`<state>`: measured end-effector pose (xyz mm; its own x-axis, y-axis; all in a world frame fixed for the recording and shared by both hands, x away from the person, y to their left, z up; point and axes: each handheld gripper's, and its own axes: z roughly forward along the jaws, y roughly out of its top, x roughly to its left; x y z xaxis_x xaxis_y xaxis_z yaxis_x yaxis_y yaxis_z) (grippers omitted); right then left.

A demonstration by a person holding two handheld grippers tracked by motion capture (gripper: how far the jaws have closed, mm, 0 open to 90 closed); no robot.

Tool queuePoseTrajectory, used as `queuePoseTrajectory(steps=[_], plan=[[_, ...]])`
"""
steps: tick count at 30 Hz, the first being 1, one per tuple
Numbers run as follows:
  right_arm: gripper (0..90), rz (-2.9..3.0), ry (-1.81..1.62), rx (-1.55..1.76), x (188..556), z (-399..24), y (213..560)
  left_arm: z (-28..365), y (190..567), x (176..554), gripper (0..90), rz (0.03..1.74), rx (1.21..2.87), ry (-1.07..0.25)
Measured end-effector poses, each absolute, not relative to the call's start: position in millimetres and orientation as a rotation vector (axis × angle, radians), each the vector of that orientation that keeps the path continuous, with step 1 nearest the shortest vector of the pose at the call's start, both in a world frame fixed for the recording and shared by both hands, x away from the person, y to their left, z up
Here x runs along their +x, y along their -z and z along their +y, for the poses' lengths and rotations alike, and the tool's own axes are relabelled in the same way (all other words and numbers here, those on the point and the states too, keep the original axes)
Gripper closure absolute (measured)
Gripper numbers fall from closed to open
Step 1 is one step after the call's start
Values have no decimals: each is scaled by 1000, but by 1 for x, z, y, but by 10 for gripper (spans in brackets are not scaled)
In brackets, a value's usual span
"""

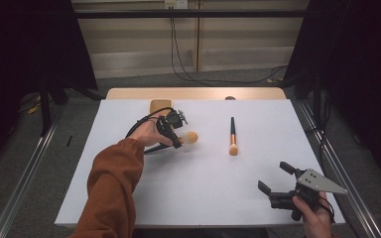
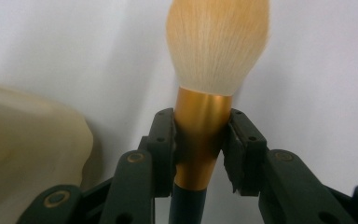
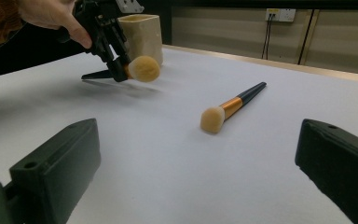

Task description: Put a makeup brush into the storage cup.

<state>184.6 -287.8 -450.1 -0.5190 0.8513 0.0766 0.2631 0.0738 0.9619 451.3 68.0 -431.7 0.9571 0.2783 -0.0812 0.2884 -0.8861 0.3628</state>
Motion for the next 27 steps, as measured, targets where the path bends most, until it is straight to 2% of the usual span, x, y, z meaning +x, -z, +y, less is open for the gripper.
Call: queuePoseTrajectory(steps=[7, 15, 20, 27], plan=[[0, 1831, -1463, 1107, 185, -287, 450, 82, 422, 443, 662, 457, 2615, 57], [0, 1826, -1458, 1109, 185, -287, 450, 97, 414, 434, 663, 516, 2441, 17], [0, 1830, -1457, 1105, 184, -286, 450, 105, 410, 432, 663, 511, 2393, -17], [0, 1817, -1454, 1115, 184, -289, 450, 117, 411, 432, 663, 612, 2213, -33]])
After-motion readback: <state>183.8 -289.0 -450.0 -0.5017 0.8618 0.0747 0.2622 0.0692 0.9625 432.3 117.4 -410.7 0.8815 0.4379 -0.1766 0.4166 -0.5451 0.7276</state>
